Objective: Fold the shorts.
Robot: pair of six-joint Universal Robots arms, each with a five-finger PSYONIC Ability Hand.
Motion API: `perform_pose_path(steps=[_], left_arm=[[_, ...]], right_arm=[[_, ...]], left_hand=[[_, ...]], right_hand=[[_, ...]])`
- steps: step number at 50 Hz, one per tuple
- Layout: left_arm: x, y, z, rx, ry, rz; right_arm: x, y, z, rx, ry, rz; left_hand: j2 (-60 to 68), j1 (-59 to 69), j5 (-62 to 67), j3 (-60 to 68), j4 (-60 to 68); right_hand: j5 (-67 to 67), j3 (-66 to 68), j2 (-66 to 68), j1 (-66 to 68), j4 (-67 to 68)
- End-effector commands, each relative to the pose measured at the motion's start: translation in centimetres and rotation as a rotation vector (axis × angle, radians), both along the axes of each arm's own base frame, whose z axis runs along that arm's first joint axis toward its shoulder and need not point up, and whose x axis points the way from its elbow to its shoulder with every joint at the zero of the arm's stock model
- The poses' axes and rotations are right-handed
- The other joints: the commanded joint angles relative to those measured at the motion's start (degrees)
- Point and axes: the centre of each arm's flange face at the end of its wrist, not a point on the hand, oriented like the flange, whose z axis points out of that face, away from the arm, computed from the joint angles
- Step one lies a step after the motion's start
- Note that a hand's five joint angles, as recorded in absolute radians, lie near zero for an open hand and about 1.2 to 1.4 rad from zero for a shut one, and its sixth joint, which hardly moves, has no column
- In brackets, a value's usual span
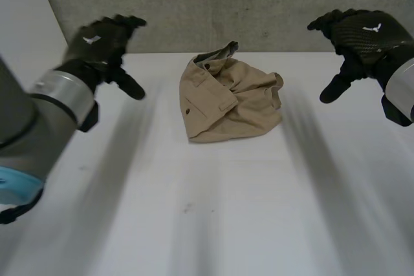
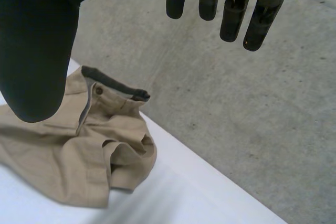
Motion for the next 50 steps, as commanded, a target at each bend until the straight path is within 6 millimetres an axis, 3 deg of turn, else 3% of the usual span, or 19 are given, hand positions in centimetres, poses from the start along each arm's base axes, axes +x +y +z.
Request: perform_pose_path(steps=[1, 13, 22, 24, 29, 36, 40, 42, 47, 50], left_arm=[[-4.8, -1.8, -4.7, -0.051, -0.062, -0.158], [-10.3, -5.4, -13.5, -0.276, -0.431, -0.300], [-11.9, -6.3, -17.5, -0.396, -0.537, -0.408], [-12.1, -6.5, -17.6, -0.401, -0.537, -0.409], [-12.5, -7.3, -18.0, -0.415, -0.533, -0.403], [-12.4, -7.8, -19.0, -0.396, -0.541, -0.405], [-12.2, -8.2, -18.8, -0.391, -0.542, -0.397], [-12.0, -8.4, -18.4, -0.393, -0.544, -0.380], [-12.0, -8.2, -16.4, -0.410, -0.536, -0.332], [-11.6, -8.1, -12.4, -0.439, -0.503, -0.248]], right_arm=[[0.1, 0.0, -1.0, 0.002, 0.065, 0.012], [0.8, 0.2, -1.7, 0.009, 0.092, 0.036], [0.9, -0.2, -2.3, 0.026, 0.098, 0.037], [0.9, -0.3, -2.4, 0.028, 0.098, 0.036], [0.9, -0.4, -2.7, 0.038, 0.101, 0.036], [0.9, -0.6, -3.1, 0.048, 0.104, 0.036], [0.9, -0.6, -3.0, 0.047, 0.103, 0.035], [0.9, -0.6, -3.0, 0.047, 0.103, 0.035], [0.8, -0.7, -3.0, 0.046, 0.103, 0.032], [0.8, -0.7, -2.9, 0.044, 0.103, 0.030]], left_hand=[[0.6, 2.2, -0.5, 1.7, 0.5], [0.9, 2.5, -0.2, 2.0, 0.8], [6.3, 7.9, 5.2, 7.4, 6.2], [9.8, 11.4, 8.7, 10.9, 9.7], [32.3, 33.9, 31.2, 33.4, 32.2], [42.3, 43.9, 41.2, 43.4, 42.1], [68.5, 70.1, 67.4, 69.5, 68.3], [68.5, 70.1, 67.4, 69.6, 68.4], [68.5, 70.1, 67.4, 69.6, 68.4], [68.5, 70.1, 67.4, 69.6, 68.4]], right_hand=[[-3.5, -2.3, -0.5, 2.0, -3.3], [-3.5, -2.3, -0.5, 2.0, -3.3], [-3.5, -2.3, -0.5, 2.0, -3.3], [-3.5, -2.3, -0.5, 2.0, -3.3], [-3.5, -2.3, -0.5, 2.0, -3.3], [-3.5, -2.3, -0.5, 2.0, -3.3], [-3.5, -2.3, -0.5, 2.0, -3.3], [-3.5, -2.3, -0.5, 2.0, -3.3], [-3.5, -2.3, -0.5, 2.0, -3.3], [-3.5, -2.3, -0.5, 2.0, -3.3]])
